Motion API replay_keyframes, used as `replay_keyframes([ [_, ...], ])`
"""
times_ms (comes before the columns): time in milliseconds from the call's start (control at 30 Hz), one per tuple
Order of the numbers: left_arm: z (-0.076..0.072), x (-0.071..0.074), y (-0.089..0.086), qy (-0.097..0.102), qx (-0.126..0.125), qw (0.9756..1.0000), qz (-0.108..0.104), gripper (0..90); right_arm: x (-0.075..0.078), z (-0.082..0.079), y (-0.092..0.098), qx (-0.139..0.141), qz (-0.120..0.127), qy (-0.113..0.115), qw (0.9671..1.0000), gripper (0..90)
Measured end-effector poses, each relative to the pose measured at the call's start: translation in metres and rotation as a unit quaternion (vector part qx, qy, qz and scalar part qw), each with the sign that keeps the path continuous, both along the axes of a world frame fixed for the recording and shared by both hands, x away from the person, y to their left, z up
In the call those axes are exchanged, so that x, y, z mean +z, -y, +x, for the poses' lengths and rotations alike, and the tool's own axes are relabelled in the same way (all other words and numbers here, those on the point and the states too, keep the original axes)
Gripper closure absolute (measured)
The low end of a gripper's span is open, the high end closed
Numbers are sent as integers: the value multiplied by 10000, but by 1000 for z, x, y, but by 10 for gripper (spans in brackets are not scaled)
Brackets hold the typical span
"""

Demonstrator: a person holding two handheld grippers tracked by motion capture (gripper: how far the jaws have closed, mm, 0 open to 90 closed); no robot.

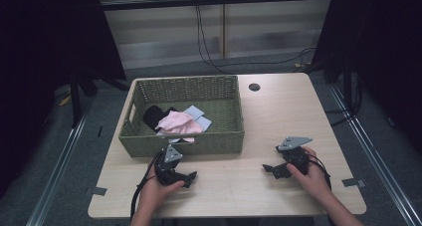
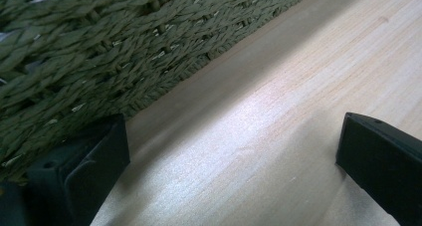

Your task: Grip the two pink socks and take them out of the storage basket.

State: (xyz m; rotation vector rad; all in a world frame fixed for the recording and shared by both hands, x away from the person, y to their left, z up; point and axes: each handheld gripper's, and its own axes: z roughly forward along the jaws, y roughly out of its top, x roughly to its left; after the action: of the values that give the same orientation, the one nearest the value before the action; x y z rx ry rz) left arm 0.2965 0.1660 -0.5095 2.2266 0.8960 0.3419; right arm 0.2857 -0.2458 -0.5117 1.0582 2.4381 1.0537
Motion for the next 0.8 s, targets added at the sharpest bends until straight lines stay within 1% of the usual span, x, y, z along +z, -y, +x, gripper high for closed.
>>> replay_keyframes([
  [67,0,0,0,0,-46,10000,9,0,0,0,0,10,3,-8,10000,109],
  [167,0,0,1,-14,-42,10000,9,3,0,0,0,29,-7,0,10000,108],
  [233,-1,2,1,-22,-55,10000,60,40,0,0,0,35,3,1,10000,108],
  [267,-1,3,2,-58,-88,9999,30,75,0,0,0,35,3,1,10000,108],
  [300,-2,6,1,-37,-116,9999,43,112,0,0,1,44,6,-2,10000,108],
  [333,-2,7,1,-32,-163,9998,104,144,0,0,1,51,6,-1,10000,108],
  [367,-2,7,1,-32,-163,9998,104,151,0,0,1,51,6,-1,10000,108],
  [400,-2,10,1,-188,-204,9994,190,151,0,0,1,52,5,0,10000,108],
  [433,-2,11,2,-261,-223,9992,218,153,0,0,1,53,4,-1,10000,108],
  [467,-2,11,2,-261,-223,9992,218,155,0,0,1,52,6,-1,10000,108],
  [500,0,14,0,-346,-269,9985,315,156,0,0,1,57,3,4,10000,108],
  [533,0,17,-1,-394,-253,9985,291,156,0,1,1,59,1,6,10000,108],
  [567,0,20,-2,-459,-240,9984,221,158,0,0,1,58,2,6,10000,108],
  [600,0,20,-2,-459,-240,9984,221,160,0,0,1,58,2,6,10000,108],
  [633,0,22,-3,-506,-246,9983,177,160,0,1,1,58,3,6,10000,108],
  [700,0,28,-6,-625,-305,9974,181,163,0,0,1,58,1,5,10000,108],
  [733,0,31,-8,-633,-312,9972,232,163,0,0,1,58,2,4,10000,108],
  [767,0,33,-8,-690,-322,9969,205,166,0,0,1,58,2,5,10000,108],
  [800,2,38,-10,-757,-351,9962,236,166,0,0,1,57,2,5,10000,108],
])
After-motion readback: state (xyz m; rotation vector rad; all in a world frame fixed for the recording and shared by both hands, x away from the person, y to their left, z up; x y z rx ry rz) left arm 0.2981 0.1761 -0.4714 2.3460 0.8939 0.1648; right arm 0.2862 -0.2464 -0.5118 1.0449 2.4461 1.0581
